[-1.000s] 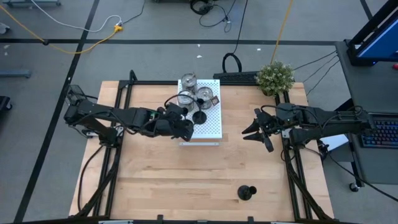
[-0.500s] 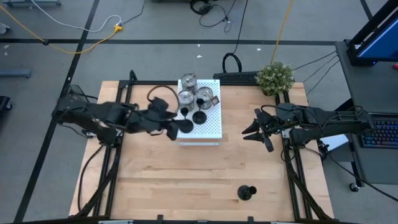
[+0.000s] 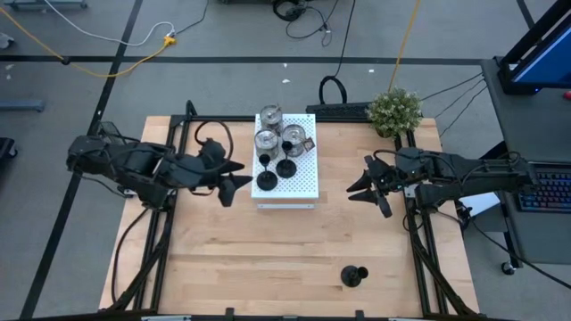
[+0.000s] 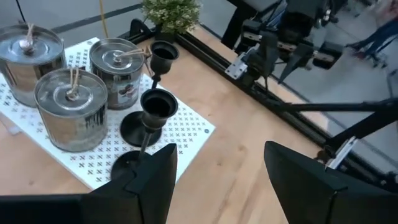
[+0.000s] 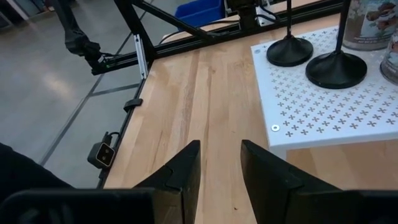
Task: Pick & Place candle stick holders
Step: Put the black candle holder on the shelf
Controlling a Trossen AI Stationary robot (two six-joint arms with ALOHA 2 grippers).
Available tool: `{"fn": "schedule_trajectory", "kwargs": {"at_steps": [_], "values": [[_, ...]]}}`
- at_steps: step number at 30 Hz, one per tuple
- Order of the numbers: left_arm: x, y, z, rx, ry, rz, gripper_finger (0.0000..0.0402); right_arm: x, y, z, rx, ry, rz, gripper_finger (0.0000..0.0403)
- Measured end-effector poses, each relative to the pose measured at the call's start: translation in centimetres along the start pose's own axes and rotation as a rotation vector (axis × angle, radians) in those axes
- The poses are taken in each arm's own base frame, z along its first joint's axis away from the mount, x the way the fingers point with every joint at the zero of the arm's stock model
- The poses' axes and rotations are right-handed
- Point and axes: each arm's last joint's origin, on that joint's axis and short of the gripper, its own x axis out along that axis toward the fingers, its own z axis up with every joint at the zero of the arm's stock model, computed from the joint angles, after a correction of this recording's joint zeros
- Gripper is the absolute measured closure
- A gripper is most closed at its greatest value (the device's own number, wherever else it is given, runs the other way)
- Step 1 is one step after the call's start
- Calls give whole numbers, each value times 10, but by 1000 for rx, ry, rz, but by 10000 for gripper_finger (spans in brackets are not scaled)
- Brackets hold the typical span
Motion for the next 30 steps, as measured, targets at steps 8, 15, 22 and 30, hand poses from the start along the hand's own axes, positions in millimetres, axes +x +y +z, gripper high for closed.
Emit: {"fn": "schedule_trajectory", "kwargs": {"at_steps": [8,15,22,30], "values": [[-4,-7,-11,126,23,-30,153,1,6,2,-130,-19,84,298],[-5,-5,-53,105,-49,-26,153,2,22,-2,-288,0,214,298],[0,12,-115,40,-153,-123,153,3,34,-13,-335,70,246,298],[9,38,-163,43,-256,-229,153,1,48,-35,-251,271,282,298]]}}
